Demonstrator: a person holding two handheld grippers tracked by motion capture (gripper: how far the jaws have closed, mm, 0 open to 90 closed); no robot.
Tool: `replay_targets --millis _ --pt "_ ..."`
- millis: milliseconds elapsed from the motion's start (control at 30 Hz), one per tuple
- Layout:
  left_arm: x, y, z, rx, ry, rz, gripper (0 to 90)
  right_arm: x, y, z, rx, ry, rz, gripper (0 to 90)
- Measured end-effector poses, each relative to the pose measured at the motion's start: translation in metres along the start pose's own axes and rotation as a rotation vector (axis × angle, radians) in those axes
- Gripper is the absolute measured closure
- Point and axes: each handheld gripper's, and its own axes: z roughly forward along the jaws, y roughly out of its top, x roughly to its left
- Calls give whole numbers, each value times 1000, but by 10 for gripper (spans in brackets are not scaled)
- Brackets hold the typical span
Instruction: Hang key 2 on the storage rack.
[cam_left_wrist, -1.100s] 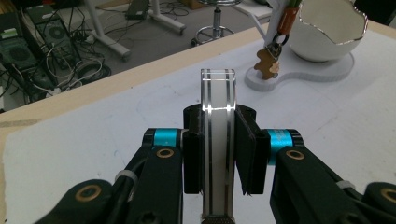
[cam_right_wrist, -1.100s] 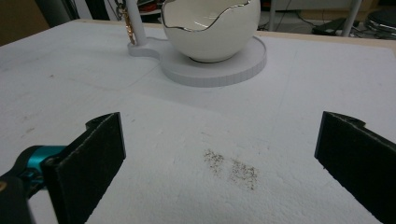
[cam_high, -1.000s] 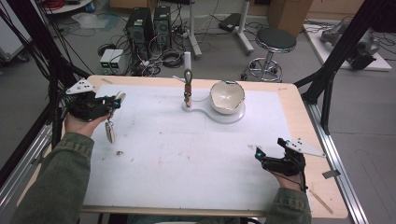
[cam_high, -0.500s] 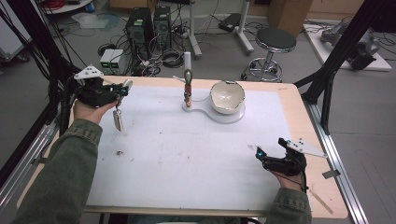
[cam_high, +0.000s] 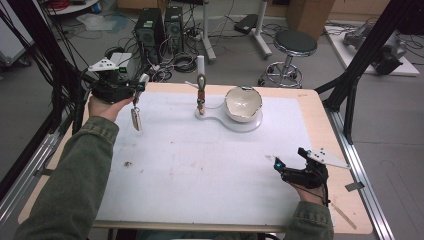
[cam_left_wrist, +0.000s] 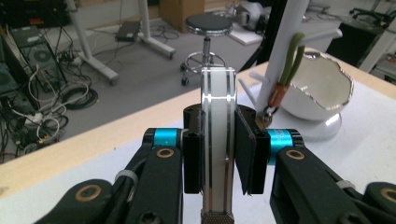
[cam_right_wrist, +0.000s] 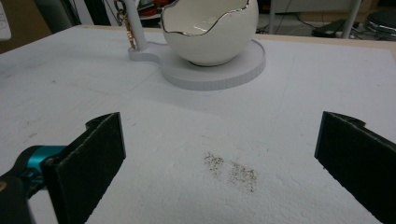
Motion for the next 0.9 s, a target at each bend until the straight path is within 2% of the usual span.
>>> replay_targets --millis 100,400,700,900 --pt "1 3 6 0 1 -13 741 0 0 0 -3 -1 3 6" --pt "1 11 20 6 7 -11 741 0 -1 0 5 3 5 6" --pt "-4 28 36 -3 8 -14 741 -1 -1 1 4 2 8 6" --pt "-8 43 53 0 10 -13 741 -3 -2 -1 -3 -6 8 5"
